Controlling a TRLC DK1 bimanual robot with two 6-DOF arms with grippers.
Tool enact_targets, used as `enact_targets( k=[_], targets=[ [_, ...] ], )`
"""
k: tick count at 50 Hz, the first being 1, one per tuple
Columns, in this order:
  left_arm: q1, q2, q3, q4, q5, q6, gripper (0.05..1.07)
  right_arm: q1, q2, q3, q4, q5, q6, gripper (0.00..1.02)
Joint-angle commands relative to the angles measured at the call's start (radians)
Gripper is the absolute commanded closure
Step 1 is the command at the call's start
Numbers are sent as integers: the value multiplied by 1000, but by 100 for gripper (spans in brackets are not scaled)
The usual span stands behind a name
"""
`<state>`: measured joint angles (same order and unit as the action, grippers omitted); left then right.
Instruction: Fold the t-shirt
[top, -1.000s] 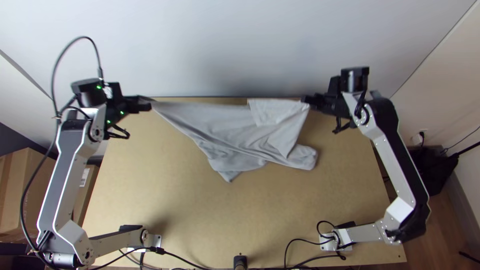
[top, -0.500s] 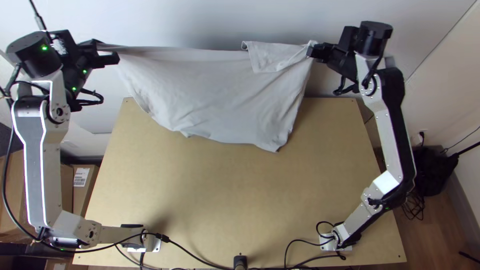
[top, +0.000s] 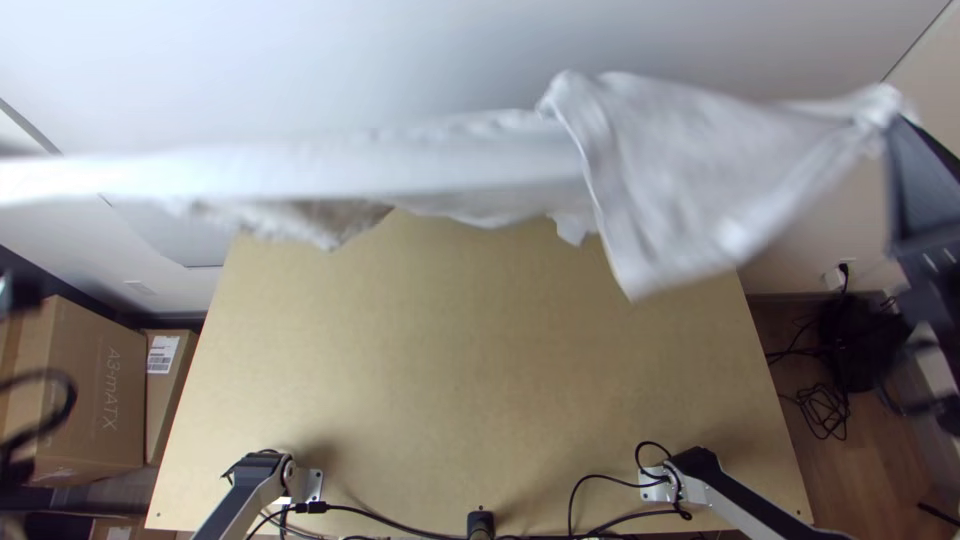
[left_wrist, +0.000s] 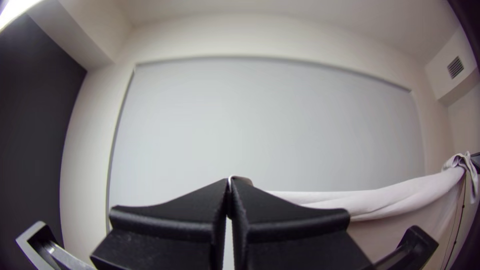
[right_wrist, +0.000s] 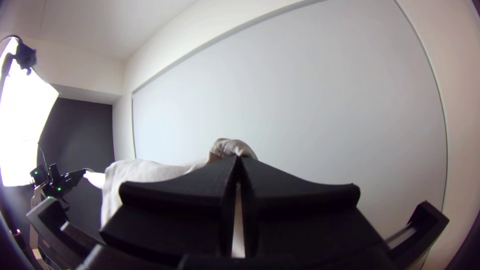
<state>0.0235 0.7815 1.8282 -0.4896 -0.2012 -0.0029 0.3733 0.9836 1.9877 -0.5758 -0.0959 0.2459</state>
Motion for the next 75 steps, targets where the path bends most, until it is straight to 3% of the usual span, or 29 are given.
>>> enact_targets(
  k=[1, 14, 23, 28, 34, 42, 52, 63, 69, 75],
  targets=[
    [6, -131, -61, 17, -20, 44, 105, -1, -97, -70, -38, 22, 7, 100],
    [-2, -209, -67, -24, -18, 66, 105, -13, -158, -70, -79, 21, 20, 100],
    [-4, -215, -185, -30, -17, 0, 105, -11, -115, -112, -76, 21, 69, 100],
    [-57, -243, -348, -49, -17, -35, 105, -7, -126, -268, -78, 21, 102, 100],
    [-122, -320, -653, -50, -9, -66, 105, 22, -203, -619, 8, 22, 102, 100],
    [-132, -396, -1072, 52, 89, -105, 105, 29, -243, -1012, 165, 13, 144, 100],
    [-148, -257, -1330, 260, 137, -166, 105, 21, -111, -1294, 404, -36, 201, 100],
    [-120, 117, -1379, 571, 177, -172, 105, -17, 233, -1323, 666, -51, 197, 100],
    [-85, 312, -1354, 720, 201, -172, 105, -57, 405, -1254, 735, -64, 182, 100],
    [-48, 496, -1276, 773, 215, -177, 105, -85, 544, -1156, 758, -70, 165, 100]
  ],
)
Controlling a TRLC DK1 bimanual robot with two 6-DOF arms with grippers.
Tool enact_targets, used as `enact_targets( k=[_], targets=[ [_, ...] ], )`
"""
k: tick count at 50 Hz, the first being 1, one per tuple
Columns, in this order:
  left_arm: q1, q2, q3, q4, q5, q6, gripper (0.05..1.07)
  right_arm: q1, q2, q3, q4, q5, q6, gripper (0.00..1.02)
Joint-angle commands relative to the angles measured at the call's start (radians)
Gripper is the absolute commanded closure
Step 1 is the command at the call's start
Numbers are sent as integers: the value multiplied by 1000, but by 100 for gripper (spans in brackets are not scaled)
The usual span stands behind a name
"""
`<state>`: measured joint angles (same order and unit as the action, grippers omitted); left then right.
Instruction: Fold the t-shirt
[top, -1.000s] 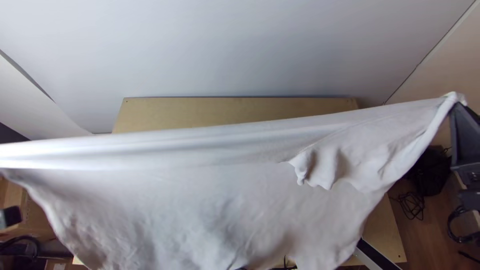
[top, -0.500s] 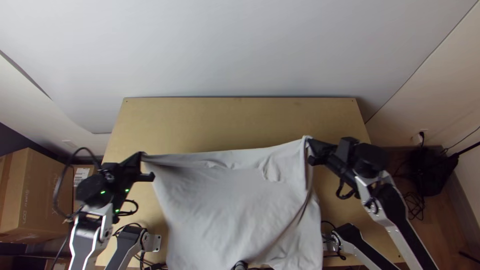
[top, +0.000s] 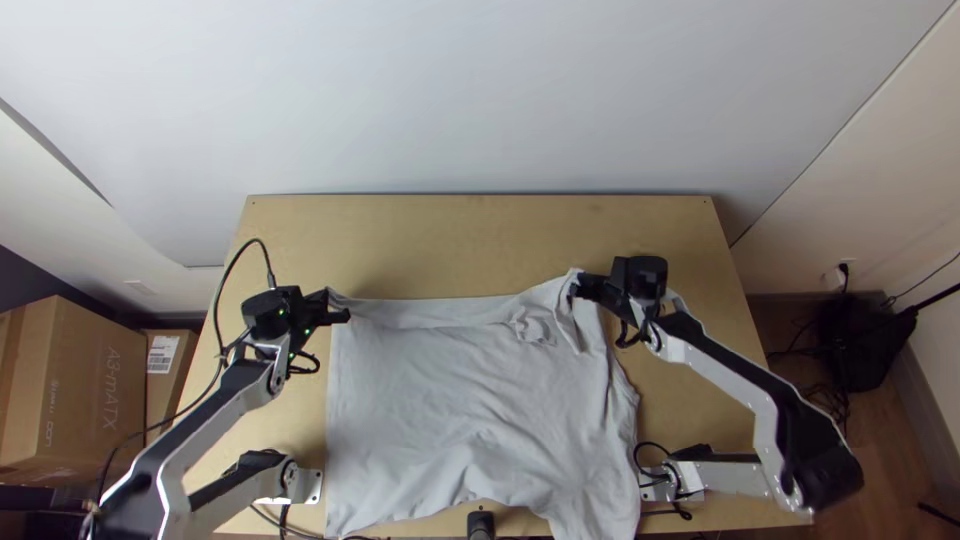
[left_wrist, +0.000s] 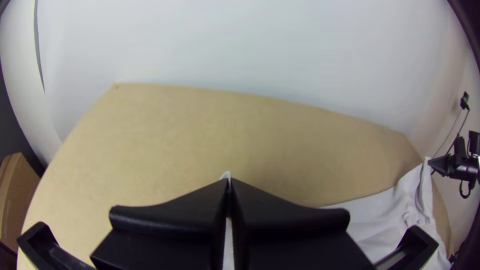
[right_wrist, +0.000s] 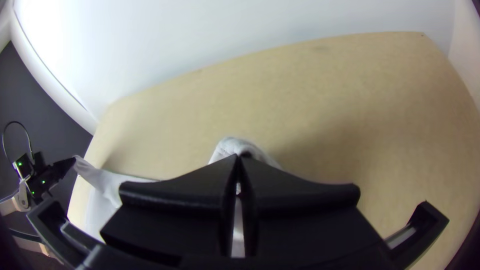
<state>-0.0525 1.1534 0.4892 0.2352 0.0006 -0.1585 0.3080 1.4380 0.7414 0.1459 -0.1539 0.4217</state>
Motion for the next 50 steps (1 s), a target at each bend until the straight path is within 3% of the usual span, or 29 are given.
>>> enact_targets(
  k=[1, 27, 44, 46, 48, 50],
  targets=[
    [36, 152, 77, 53, 16, -19, 105, -24, 108, 107, 40, -12, -17, 100],
    [74, 660, 583, 65, 33, -12, 105, -72, 547, 604, 37, -12, -27, 100],
    [75, 868, 884, 29, 18, -23, 105, -109, 700, 845, -22, 10, -23, 100],
    [75, 879, 904, 26, 9, -24, 104, -112, 713, 880, -66, 10, -23, 89],
    [74, 888, 917, 27, 2, -27, 98, -116, 723, 920, -118, 10, -23, 63],
    [74, 894, 934, 36, -17, -35, 83, -121, 736, 958, -161, 8, -23, 33]
  ],
)
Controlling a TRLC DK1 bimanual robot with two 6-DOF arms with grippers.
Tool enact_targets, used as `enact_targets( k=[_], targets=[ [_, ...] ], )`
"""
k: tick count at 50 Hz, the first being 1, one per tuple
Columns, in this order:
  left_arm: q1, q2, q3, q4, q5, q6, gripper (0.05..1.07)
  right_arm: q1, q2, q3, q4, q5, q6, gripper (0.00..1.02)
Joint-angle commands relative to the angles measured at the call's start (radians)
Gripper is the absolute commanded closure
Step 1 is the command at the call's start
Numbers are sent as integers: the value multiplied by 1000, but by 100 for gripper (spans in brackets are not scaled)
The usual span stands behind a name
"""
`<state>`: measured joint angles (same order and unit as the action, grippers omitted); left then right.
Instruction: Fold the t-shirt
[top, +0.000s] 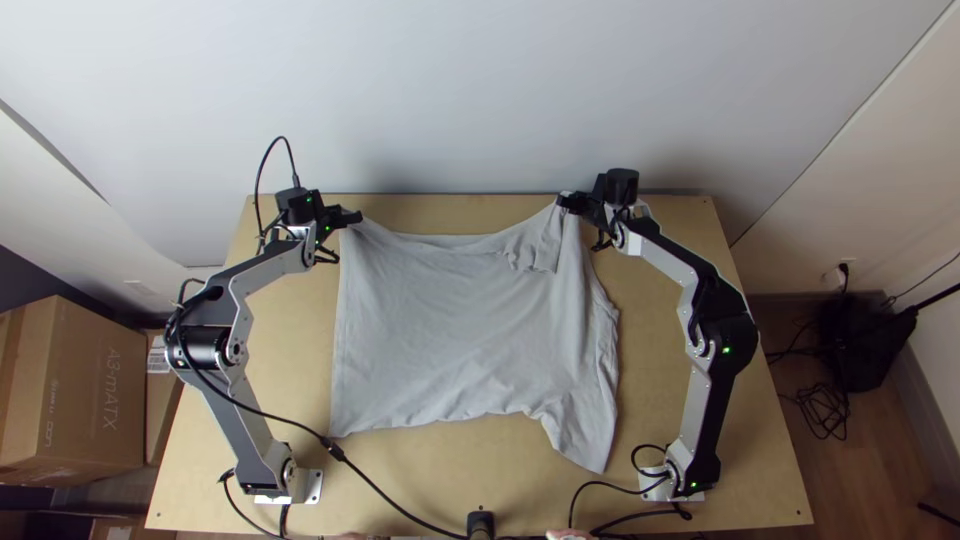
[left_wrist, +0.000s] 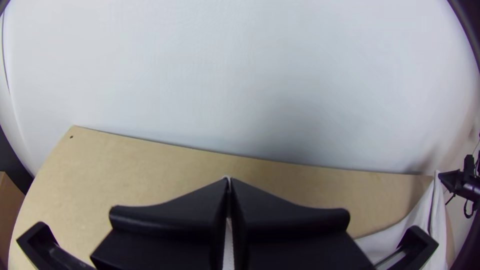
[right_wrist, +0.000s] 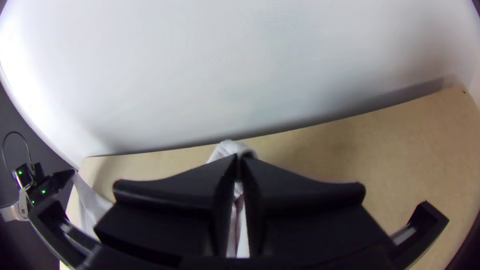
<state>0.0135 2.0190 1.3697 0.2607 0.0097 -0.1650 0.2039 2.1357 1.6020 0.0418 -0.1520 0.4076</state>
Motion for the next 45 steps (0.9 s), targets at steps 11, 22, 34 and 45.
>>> enact_targets(
  k=[11, 22, 34, 45],
  targets=[
    [46, 50, 325, -250, -39, -149, 10, -72, -17, 173, -218, -3, 17, 3],
    [89, 24, 511, -520, -10, -176, 10, -126, -292, 12, -232, -69, 48, 3],
    [98, -270, 264, -652, 157, -162, 11, -212, -504, -20, -737, -149, 66, 3],
    [80, -657, -38, -756, 230, -117, 11, -248, -767, -304, -921, -178, -24, 4]
  ],
)
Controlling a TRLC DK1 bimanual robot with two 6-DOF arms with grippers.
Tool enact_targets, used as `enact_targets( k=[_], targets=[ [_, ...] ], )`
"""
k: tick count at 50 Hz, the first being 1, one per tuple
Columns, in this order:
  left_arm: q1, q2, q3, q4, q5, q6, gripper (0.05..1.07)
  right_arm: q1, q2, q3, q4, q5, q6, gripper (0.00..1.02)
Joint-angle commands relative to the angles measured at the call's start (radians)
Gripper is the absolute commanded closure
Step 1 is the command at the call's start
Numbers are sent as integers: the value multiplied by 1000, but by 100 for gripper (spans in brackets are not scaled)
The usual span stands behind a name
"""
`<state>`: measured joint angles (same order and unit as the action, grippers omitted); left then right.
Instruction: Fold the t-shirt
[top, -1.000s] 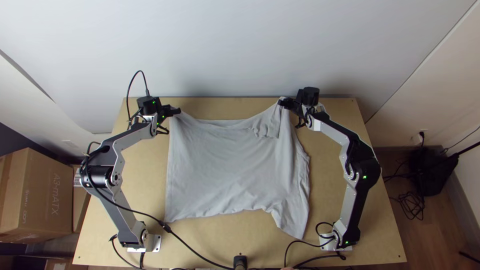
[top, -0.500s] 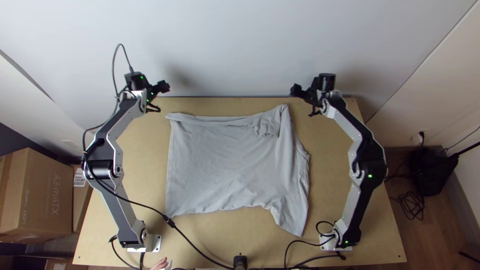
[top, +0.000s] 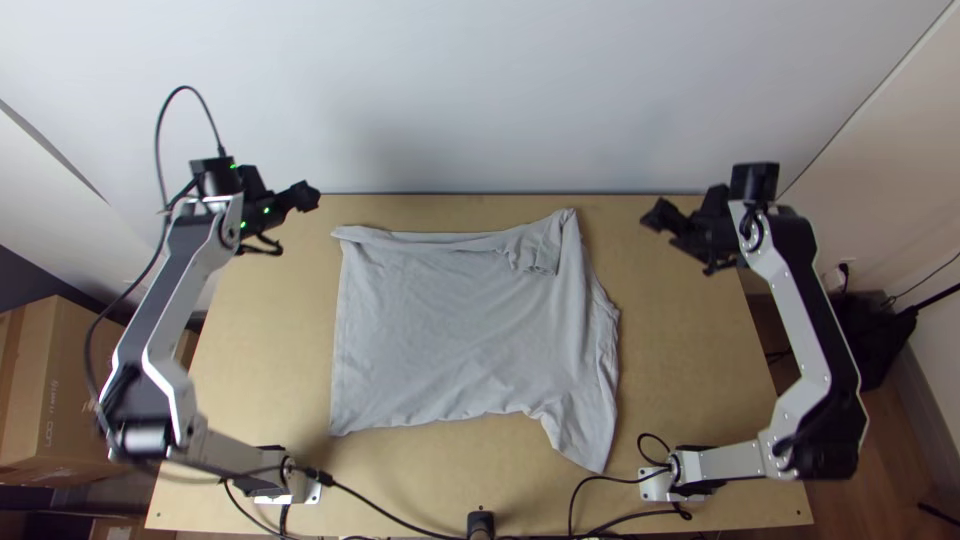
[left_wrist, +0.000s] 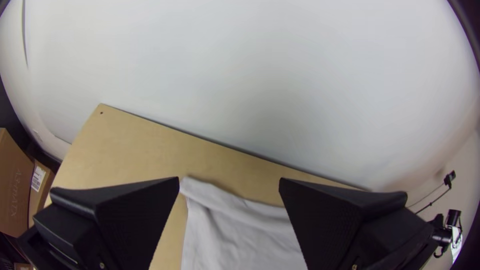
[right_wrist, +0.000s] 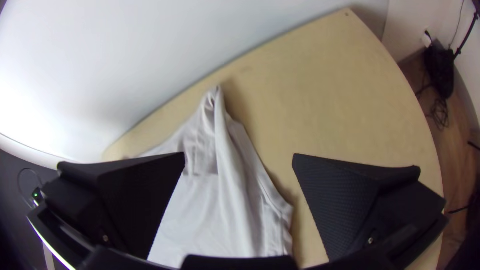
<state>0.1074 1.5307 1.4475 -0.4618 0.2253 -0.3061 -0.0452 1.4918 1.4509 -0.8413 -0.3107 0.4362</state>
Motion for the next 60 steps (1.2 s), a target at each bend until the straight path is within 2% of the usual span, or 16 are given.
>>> enact_targets(
  k=[1, 3, 9, 16, 18, 24, 29, 32, 36, 46, 60],
  targets=[
    [-15, -208, -142, -41, 14, 35, 11, 1, -146, -176, -47, -21, -67, 4],
    [-23, -277, -176, -72, 14, 41, 11, 4, -212, -254, -56, -24, -91, 5],
    [-55, -466, -256, -147, 14, 48, 11, 16, -361, -417, -81, -27, -105, 21],
    [-58, -578, -272, -265, 11, 42, 11, 25, -495, -555, -84, -27, -105, 52],
    [-58, -603, -276, -291, 8, 42, 11, 36, -510, -581, -85, -27, -103, 55],
    [-57, -676, -326, -334, 5, 78, 17, 79, -504, -641, -108, -27, -105, 54],
    [-49, -712, -366, -376, -3, 122, 17, 107, -501, -679, -113, -25, -108, 53],
    [-41, -730, -377, -391, -3, 142, 17, 119, -492, -696, -114, -25, -109, 47],
    [-35, -748, -391, -406, -9, 168, 17, 127, -470, -710, -113, -25, -116, 47],
    [-23, -762, -404, -413, -26, 174, 17, 168, -423, -784, -61, 12, -122, 47],
    [0, -765, -412, -422, -27, 191, 16, 183, -354, -808, 28, 24, -120, 47]
  ],
)
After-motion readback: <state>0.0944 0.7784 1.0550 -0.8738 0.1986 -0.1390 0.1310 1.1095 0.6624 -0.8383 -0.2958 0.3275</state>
